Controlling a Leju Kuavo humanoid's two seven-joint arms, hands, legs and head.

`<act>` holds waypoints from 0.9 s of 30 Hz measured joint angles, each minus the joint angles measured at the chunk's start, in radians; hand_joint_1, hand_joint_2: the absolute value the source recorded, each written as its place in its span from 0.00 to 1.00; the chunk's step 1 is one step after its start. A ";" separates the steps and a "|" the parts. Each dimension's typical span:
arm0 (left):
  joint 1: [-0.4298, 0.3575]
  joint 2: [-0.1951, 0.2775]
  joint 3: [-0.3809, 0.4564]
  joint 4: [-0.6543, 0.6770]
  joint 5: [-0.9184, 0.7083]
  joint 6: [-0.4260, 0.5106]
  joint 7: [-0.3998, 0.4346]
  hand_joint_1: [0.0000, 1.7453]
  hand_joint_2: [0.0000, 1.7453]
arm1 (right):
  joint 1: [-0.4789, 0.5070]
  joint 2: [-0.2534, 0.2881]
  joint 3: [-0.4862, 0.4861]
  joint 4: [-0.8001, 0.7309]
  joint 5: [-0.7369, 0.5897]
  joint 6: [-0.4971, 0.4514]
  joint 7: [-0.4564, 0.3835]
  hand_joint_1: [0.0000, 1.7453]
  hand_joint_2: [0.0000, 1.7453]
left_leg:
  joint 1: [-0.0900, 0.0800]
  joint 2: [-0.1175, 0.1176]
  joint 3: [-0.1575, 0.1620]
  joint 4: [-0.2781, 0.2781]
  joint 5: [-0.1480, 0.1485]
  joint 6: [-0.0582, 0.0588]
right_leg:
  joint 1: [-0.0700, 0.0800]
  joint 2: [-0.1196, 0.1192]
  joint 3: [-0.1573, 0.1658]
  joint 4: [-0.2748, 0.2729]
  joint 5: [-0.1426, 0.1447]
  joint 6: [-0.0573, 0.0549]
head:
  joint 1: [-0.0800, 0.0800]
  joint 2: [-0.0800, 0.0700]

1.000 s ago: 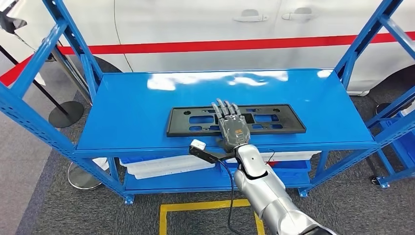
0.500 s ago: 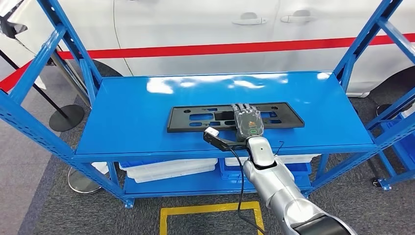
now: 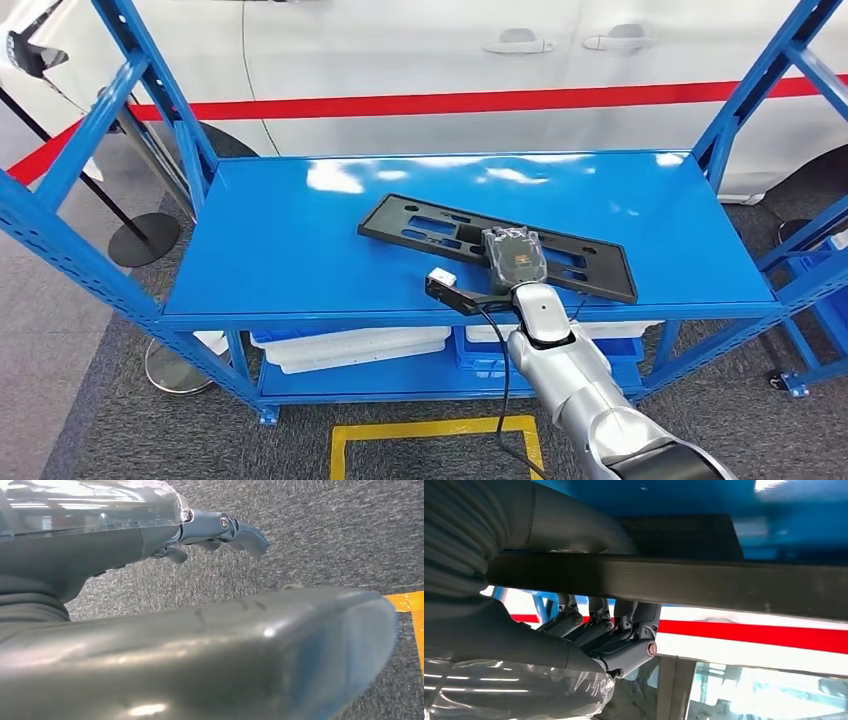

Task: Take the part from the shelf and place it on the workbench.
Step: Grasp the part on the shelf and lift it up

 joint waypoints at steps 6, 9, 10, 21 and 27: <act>0.001 -0.001 0.010 0.000 0.010 0.019 0.004 0.00 0.00 | 0.026 0.018 -0.023 -0.074 -0.218 0.010 -0.187 1.00 1.00 | 0.005 0.005 -0.054 0.134 -0.086 -0.027 | -0.002 -0.003 0.010 -0.014 0.003 -0.035 | 0.000 0.000; 0.003 -0.002 0.022 0.000 0.010 0.032 0.010 0.00 0.00 | 0.074 0.025 -0.030 -0.233 -0.525 0.088 -0.327 1.00 1.00 | 0.007 0.006 -0.121 0.285 -0.138 -0.033 | 0.006 0.000 0.015 -0.013 -0.001 -0.042 | 0.000 0.000; 0.003 -0.002 0.025 0.000 0.009 0.035 0.011 0.00 0.00 | 0.090 0.027 -0.030 -0.300 -0.634 0.116 -0.349 1.00 1.00 | 0.007 0.006 -0.114 0.272 -0.120 -0.032 | 0.008 0.002 0.019 -0.013 -0.002 -0.042 | 0.000 0.000; 0.006 -0.005 0.037 0.000 -0.017 0.039 -0.018 0.00 0.00 | 0.335 -0.069 -0.037 -0.997 -1.239 0.220 -0.411 1.00 1.00 | 0.003 0.003 0.007 -0.008 0.004 0.022 | 0.006 0.002 -0.032 0.104 -0.081 0.011 | 0.000 0.000; 0.008 -0.010 0.050 0.000 -0.002 0.039 -0.037 0.00 0.00 | 0.482 -0.154 -0.074 -1.196 -1.339 0.218 -0.481 1.00 1.00 | 0.003 0.002 0.010 -0.003 -0.006 0.020 | -0.007 0.000 -0.066 0.157 -0.060 0.024 | 0.000 0.000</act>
